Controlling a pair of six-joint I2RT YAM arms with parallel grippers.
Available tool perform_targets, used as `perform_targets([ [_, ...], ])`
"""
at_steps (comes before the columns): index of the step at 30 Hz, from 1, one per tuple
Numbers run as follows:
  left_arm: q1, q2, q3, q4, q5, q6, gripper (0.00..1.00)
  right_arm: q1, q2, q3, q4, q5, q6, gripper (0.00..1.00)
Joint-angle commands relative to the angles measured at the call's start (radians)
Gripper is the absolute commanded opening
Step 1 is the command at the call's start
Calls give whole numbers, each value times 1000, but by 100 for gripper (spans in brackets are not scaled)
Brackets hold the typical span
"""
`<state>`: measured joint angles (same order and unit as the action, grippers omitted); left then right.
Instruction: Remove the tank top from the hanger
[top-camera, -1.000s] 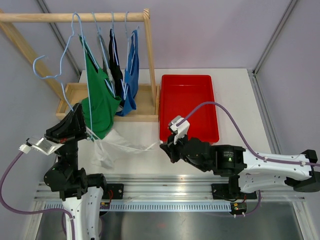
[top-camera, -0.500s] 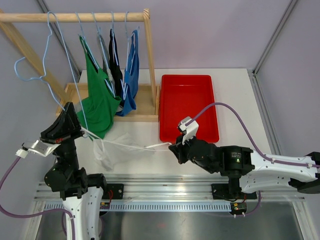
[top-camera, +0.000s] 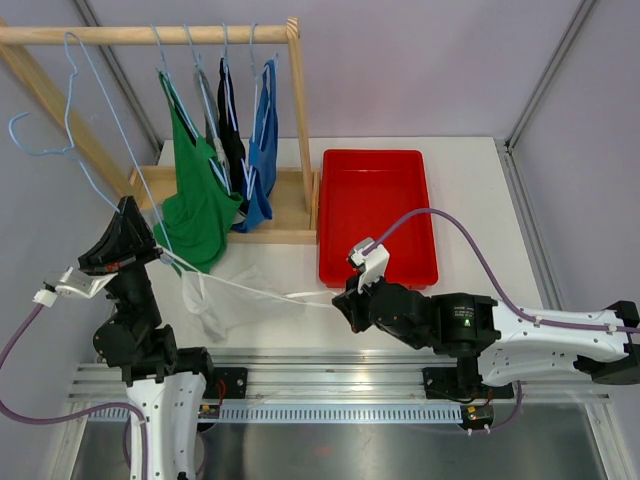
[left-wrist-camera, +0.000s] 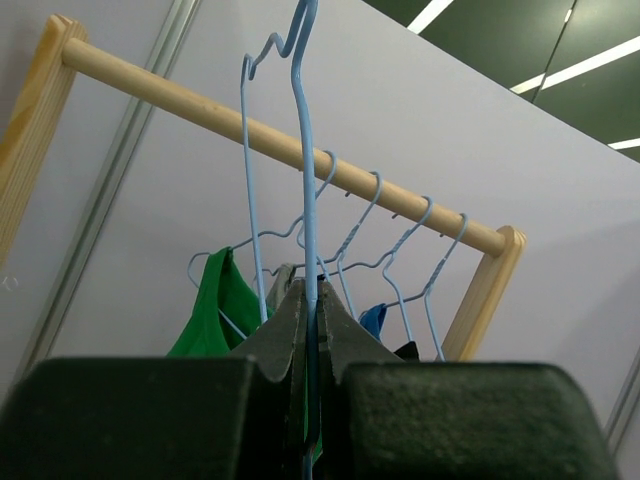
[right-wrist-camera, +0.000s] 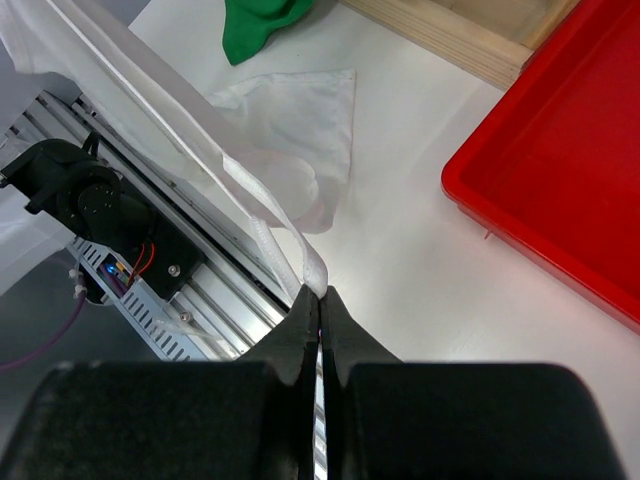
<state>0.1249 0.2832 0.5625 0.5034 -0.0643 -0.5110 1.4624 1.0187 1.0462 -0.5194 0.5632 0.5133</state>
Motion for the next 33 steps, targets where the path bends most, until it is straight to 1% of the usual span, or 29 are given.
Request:
perform_targets([
  [1,-1,33,19,104,-72,45,0,13,-15,-2,15,9,34,0],
  [10,-4,76,45,144,-97,71,0,15,-75,-26,-50,55,76,0],
  [14,-2,80,59,152,-106,78,0,13,-83,-28,-85,70,90,0],
  [22,-4,76,57,165,-132,77,0,15,-88,-37,-97,72,108,0],
  [25,-2,77,50,173,-97,40,0,15,-82,-38,-36,61,58,0],
  [26,-4,76,42,172,-88,29,0,15,-77,-35,22,46,1,0],
  [27,-4,73,39,169,-77,11,0,13,-71,-23,53,40,-30,3],
  [28,-2,71,36,165,-57,6,0,15,-53,-12,79,29,-65,13],
  [29,-2,62,33,149,-45,2,0,13,-39,0,125,21,-135,14],
  [30,-4,57,33,138,-29,0,0,15,-23,29,142,26,-168,16],
  [31,-2,53,34,124,4,-1,0,13,9,46,156,26,-223,20],
  [33,-4,33,39,75,46,0,0,15,43,93,196,21,-269,20],
])
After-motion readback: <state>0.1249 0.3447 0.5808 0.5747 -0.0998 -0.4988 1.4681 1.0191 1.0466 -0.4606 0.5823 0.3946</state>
